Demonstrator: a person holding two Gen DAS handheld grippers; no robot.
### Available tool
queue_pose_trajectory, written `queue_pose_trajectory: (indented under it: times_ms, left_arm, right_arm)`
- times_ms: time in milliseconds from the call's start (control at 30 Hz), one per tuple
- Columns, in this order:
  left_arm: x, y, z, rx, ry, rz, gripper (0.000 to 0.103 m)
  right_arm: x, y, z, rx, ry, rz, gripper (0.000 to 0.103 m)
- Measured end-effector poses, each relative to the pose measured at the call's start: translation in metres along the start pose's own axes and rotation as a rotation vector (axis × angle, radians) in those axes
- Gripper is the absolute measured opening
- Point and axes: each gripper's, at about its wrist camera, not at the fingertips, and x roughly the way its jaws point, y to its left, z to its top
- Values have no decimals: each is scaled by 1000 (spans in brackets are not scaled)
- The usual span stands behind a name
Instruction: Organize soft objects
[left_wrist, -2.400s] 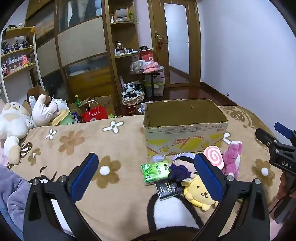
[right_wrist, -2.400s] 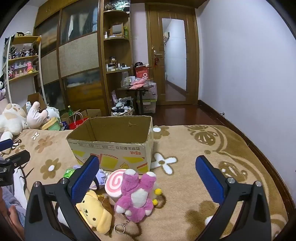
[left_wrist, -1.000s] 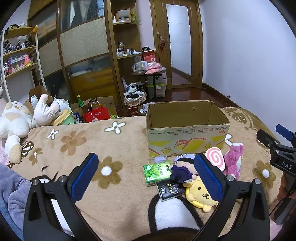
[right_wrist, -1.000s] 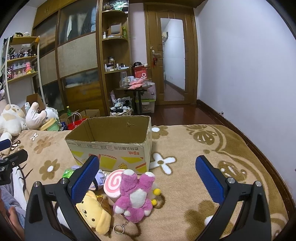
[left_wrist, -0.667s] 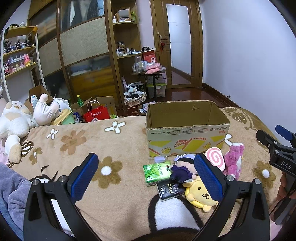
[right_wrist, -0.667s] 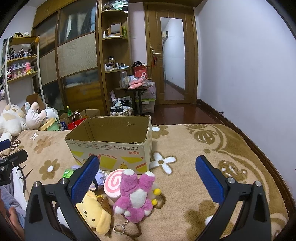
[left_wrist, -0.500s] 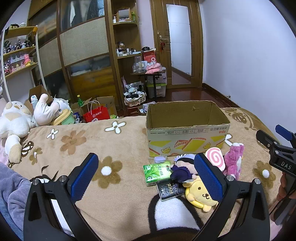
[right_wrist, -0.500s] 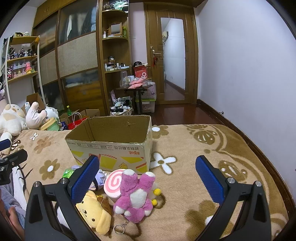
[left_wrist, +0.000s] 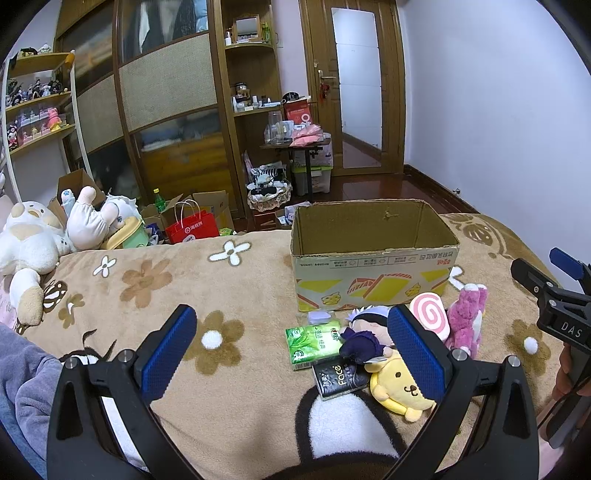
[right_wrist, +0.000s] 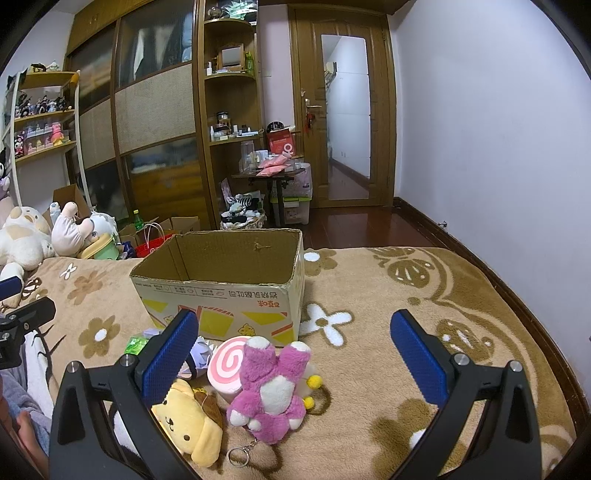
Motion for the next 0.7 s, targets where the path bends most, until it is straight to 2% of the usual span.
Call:
queue_pose_trajectory:
  times_ms: [700]
  left_arm:
    - [1, 0, -1, 0, 3, 0, 102]
  right_arm:
    - [0, 0, 0, 2, 2, 1, 103]
